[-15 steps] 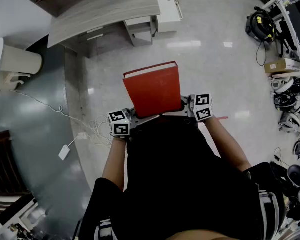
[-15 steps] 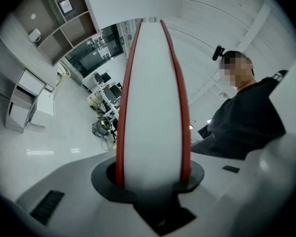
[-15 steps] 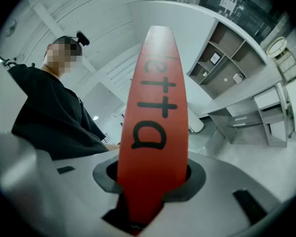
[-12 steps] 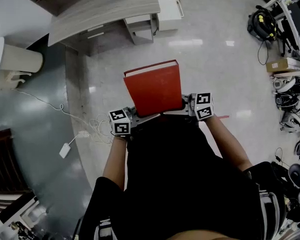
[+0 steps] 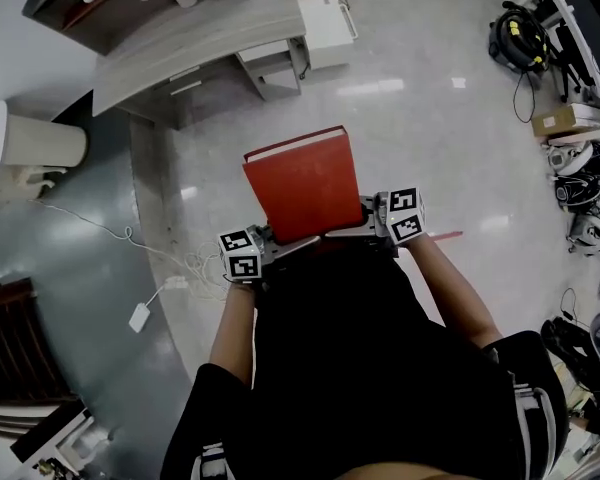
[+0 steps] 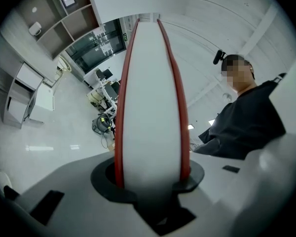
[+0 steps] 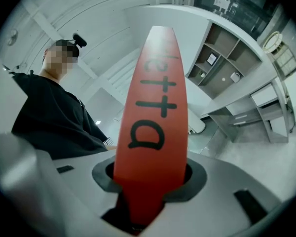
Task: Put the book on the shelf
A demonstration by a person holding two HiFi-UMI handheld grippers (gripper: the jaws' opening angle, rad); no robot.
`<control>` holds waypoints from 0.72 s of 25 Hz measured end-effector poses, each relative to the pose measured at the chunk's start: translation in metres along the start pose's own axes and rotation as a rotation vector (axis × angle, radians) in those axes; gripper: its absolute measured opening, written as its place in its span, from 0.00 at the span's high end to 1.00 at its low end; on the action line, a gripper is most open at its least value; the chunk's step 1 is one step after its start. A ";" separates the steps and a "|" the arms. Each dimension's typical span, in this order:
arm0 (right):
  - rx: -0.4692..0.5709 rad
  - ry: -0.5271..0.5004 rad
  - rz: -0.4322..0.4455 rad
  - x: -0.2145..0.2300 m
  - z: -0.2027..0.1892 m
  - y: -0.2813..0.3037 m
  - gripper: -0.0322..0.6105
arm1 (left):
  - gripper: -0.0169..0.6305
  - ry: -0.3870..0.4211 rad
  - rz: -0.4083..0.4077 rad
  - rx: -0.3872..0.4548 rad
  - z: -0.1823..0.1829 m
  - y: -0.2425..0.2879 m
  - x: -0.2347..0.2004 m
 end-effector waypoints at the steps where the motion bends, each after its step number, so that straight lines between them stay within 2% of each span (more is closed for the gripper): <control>1: 0.008 -0.004 -0.005 0.004 0.003 0.000 0.68 | 0.73 0.003 -0.003 -0.006 0.005 0.000 -0.003; 6: 0.042 -0.002 -0.056 0.036 0.028 0.006 0.68 | 0.73 -0.002 -0.017 -0.013 0.034 -0.007 -0.034; 11: 0.085 0.014 -0.100 0.077 0.068 0.011 0.69 | 0.73 0.012 -0.055 -0.043 0.082 -0.011 -0.067; 18: 0.054 0.018 -0.147 0.142 0.134 0.040 0.68 | 0.73 -0.015 -0.096 -0.021 0.157 -0.039 -0.122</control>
Point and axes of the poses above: the fingertips, and each gripper's own axes: y forward along the fingers, x to its right, z out of its top, the point moved 1 cm from there along -y, backward along the fingers, and after that the axes turned 9 degrees about -z, right-handed, at the moved point
